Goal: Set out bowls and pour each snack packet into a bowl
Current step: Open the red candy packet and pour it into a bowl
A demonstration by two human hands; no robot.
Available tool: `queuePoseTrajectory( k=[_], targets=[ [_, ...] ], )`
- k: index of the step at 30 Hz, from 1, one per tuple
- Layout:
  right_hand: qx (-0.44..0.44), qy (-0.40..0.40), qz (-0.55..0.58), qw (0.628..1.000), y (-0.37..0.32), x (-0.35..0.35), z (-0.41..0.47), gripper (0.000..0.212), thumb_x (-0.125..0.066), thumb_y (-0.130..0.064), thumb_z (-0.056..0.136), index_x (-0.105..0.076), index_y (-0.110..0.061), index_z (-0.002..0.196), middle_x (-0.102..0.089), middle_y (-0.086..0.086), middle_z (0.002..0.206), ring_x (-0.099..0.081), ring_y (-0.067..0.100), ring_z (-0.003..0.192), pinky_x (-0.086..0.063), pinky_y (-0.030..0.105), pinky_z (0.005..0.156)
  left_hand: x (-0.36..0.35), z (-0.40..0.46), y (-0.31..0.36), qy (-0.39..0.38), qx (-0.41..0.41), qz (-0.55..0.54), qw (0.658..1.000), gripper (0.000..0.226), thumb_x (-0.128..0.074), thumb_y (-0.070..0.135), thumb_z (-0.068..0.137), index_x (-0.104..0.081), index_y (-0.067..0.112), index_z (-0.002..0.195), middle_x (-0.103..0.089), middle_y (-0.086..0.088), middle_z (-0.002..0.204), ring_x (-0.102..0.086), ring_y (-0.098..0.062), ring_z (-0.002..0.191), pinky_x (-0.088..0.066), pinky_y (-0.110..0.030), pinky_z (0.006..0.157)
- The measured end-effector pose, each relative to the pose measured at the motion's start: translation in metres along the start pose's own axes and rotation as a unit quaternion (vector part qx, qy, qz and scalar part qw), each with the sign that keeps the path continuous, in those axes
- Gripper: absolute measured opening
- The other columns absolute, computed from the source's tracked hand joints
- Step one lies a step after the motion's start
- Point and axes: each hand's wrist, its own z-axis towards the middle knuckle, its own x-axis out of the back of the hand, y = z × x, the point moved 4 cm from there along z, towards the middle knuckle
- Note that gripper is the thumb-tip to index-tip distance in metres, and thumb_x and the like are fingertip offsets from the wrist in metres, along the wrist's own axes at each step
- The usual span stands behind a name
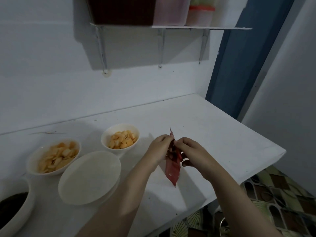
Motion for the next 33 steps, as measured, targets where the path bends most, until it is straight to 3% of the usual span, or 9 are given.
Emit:
queuePoseTrajectory(
  k=[7, 11, 15, 23, 28, 33],
  targets=[
    [0.027, -0.021, -0.089, 0.995, -0.009, 0.003, 0.002, 0.026, -0.052, -0.038, 0.096, -0.056, -0.017, 0.082, -0.067, -0.003, 0.080, -0.058, 0.008, 0.065, -0.047, 0.027, 0.064, 0.004, 0.004, 0.008, -0.023, -0.020, 0.065, 0.997, 0.030, -0.047, 0.039, 0.094, -0.062, 0.018, 0.080, -0.061, 0.002, 0.073, -0.062, -0.015, 0.072, -0.054, -0.035, 0.077],
    [0.021, -0.023, -0.080, 0.996, -0.009, 0.005, 0.004, 0.026, -0.052, -0.036, 0.097, -0.056, -0.018, 0.079, -0.066, -0.003, 0.077, -0.058, 0.010, 0.066, -0.046, 0.028, 0.065, 0.004, 0.002, 0.008, -0.039, -0.007, 0.031, 0.999, 0.032, -0.042, 0.031, 0.098, -0.054, 0.025, 0.069, -0.056, 0.005, 0.067, -0.056, -0.014, 0.065, -0.048, -0.031, 0.073],
    [0.019, -0.032, -0.080, 0.996, -0.008, 0.004, 0.006, 0.026, -0.051, -0.035, 0.098, -0.057, -0.016, 0.081, -0.065, -0.005, 0.074, -0.057, 0.010, 0.065, -0.046, 0.027, 0.064, 0.002, 0.002, 0.003, -0.047, 0.030, -0.013, 0.998, 0.028, -0.041, 0.032, 0.099, -0.055, 0.019, 0.079, -0.051, 0.005, 0.064, -0.054, -0.013, 0.061, -0.046, -0.029, 0.069],
    [0.006, 0.014, -0.072, 0.997, -0.011, 0.005, 0.017, 0.041, -0.046, -0.049, 0.099, -0.058, -0.012, 0.084, -0.062, -0.003, 0.073, -0.059, 0.013, 0.067, -0.046, 0.026, 0.062, 0.003, 0.010, 0.009, -0.063, 0.011, 0.028, 0.998, 0.020, -0.042, 0.020, 0.097, -0.053, 0.015, 0.081, -0.049, 0.005, 0.064, -0.047, -0.009, 0.056, -0.041, -0.023, 0.061],
    [0.010, 0.017, -0.073, 0.997, -0.013, 0.002, 0.023, 0.027, -0.044, -0.027, 0.098, -0.053, -0.012, 0.077, -0.059, 0.001, 0.069, -0.056, 0.016, 0.064, -0.047, 0.028, 0.059, 0.002, 0.010, 0.005, -0.047, -0.031, 0.025, 0.998, 0.028, -0.040, 0.010, 0.095, -0.048, 0.015, 0.069, -0.044, 0.001, 0.064, -0.040, -0.011, 0.058, -0.035, -0.021, 0.057],
    [0.060, 0.021, -0.155, 0.986, -0.020, 0.005, 0.026, 0.025, -0.044, -0.017, 0.096, -0.047, -0.009, 0.072, -0.057, 0.005, 0.067, -0.054, 0.016, 0.059, -0.046, 0.025, 0.052, 0.000, 0.007, 0.001, -0.011, -0.068, 0.003, 0.998, 0.029, -0.042, 0.010, 0.095, -0.044, 0.014, 0.066, -0.038, 0.003, 0.060, -0.035, -0.009, 0.054, -0.030, -0.025, 0.057]
  ],
)
